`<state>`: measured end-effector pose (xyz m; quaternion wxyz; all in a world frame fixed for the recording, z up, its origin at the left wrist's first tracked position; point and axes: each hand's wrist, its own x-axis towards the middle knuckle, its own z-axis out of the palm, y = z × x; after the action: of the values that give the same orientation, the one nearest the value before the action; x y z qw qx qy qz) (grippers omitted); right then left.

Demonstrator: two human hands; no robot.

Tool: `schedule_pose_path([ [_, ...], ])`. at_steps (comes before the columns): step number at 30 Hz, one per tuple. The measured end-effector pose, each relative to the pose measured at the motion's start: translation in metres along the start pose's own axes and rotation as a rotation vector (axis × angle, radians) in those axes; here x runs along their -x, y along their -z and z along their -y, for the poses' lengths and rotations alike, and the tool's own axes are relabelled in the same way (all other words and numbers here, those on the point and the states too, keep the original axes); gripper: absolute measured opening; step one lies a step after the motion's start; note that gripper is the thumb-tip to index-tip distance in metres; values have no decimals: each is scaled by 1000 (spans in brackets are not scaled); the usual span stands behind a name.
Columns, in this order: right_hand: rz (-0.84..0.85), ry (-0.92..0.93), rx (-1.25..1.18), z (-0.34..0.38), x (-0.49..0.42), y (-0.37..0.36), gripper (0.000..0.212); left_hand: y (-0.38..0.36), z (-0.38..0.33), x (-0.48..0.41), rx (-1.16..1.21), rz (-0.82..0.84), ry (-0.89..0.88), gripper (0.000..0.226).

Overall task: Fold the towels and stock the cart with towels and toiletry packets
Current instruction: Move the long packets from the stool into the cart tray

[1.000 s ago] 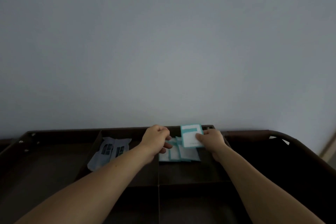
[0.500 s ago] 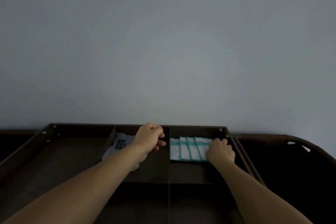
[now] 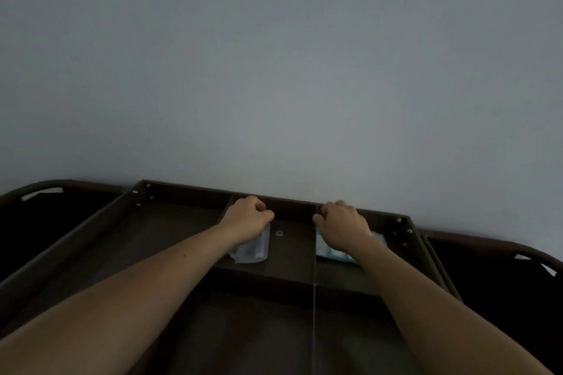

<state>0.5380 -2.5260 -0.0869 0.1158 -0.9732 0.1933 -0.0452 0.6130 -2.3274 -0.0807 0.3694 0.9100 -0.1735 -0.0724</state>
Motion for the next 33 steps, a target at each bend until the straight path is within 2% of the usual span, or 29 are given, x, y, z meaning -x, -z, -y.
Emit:
schedule_pose_path([
  [4,73,132,-9,75,12,2,45,52,33,24,-205,-62,-24,49],
  [8,104,250,-36,164,32,-9,34,118,99,62,-374,-100,26,68],
  [11,124,319,-7,240,54,-25,54,174,163,99,-444,-114,100,71],
  [14,146,399,15,316,80,-45,64,234,227,145,-424,-157,188,72],
  [22,182,638,-19,507,130,-87,64,365,374,256,-357,-336,393,64],
  [24,170,677,-8,548,138,-97,63,387,399,269,-322,-388,438,60],
  [27,161,710,22,599,139,-112,63,410,436,277,-278,-423,481,67],
  [33,168,783,16,695,95,-149,57,459,511,266,-301,-406,565,72],
])
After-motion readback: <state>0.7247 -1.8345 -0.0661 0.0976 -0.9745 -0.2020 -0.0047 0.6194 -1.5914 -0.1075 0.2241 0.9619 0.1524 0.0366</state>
